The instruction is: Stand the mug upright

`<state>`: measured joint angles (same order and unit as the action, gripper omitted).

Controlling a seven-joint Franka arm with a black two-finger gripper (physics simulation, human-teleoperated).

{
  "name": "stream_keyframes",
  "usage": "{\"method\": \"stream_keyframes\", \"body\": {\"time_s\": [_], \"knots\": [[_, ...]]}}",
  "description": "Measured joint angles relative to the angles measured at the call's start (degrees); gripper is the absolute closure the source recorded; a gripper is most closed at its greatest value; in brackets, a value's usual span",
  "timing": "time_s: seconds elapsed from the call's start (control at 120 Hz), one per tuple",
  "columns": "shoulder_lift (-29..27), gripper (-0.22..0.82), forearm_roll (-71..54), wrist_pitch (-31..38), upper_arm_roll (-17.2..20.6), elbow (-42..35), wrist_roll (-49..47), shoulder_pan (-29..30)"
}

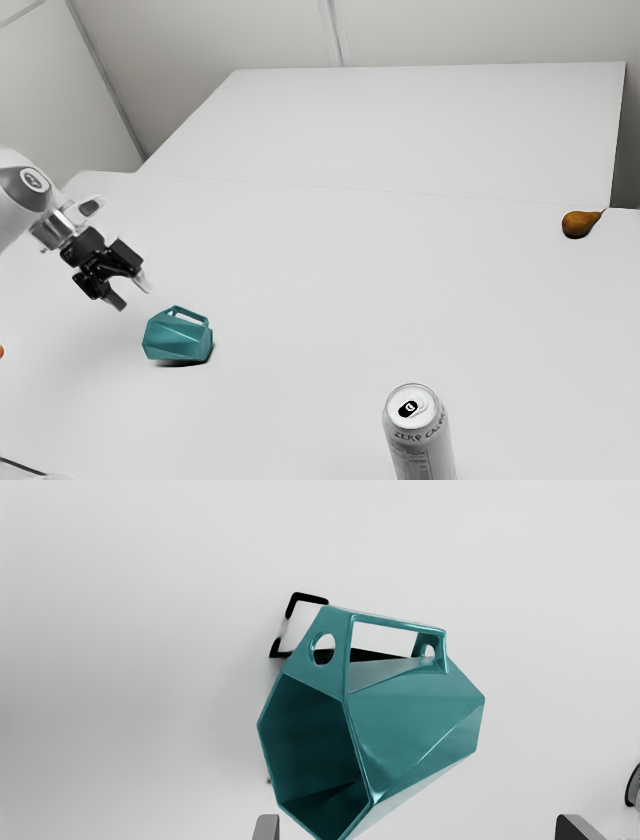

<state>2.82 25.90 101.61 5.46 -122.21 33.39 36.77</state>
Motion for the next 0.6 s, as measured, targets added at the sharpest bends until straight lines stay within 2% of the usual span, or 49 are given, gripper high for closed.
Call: {"method": "stream_keyframes", "body": {"time_s": [0.308,0.6], "knots": [[7.32,0.00,4.78,-0.77,-0.01,0.59,8.12,1.13],[8.38,0.00,7.10,-5.45,0.05,-0.36,12.81,1.49]]}}
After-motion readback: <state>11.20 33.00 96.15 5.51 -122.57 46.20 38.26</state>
